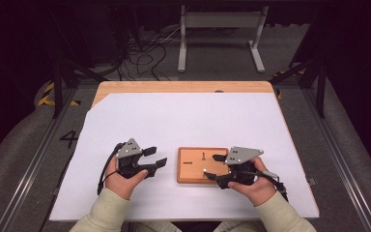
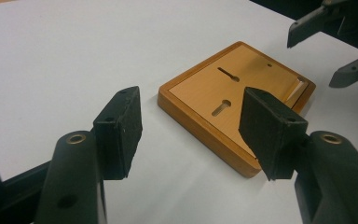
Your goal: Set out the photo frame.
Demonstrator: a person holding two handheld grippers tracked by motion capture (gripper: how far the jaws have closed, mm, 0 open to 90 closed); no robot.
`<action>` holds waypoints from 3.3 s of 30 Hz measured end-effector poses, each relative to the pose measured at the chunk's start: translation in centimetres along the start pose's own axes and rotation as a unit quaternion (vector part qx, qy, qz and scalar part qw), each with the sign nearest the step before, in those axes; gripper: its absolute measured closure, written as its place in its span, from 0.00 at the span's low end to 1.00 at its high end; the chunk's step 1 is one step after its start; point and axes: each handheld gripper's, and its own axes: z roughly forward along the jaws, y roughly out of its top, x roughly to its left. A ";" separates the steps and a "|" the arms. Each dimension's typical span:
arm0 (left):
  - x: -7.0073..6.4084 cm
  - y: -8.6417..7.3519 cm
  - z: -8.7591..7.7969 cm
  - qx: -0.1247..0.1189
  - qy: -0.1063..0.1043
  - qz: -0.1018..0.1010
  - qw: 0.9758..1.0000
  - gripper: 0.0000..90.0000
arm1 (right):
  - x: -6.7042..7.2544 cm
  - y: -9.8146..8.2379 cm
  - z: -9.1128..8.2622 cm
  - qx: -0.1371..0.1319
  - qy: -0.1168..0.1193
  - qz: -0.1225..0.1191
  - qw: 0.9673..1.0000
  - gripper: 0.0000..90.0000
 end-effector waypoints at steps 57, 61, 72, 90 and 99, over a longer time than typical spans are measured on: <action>0.4 0.4 3.0 0.033 -0.009 -0.015 0.999 0.21 | 4.1 -1.2 2.7 0.039 -0.054 -0.232 0.970 0.94; 0.4 0.6 3.2 0.027 -0.011 -0.022 0.999 0.19 | 4.6 -1.4 2.7 0.038 -0.064 -0.244 0.967 0.94; -0.2 1.4 3.8 0.005 -0.005 -0.002 1.000 0.12 | 5.7 -1.9 2.5 0.037 -0.085 -0.273 0.957 0.94; -0.4 2.4 6.1 0.011 -0.037 -0.016 0.999 0.13 | 6.6 -2.3 2.4 0.039 -0.108 -0.297 0.948 0.94; -0.5 2.1 7.6 0.034 -0.046 -0.016 0.998 0.13 | 6.7 -2.4 2.4 0.037 -0.110 -0.297 0.948 0.94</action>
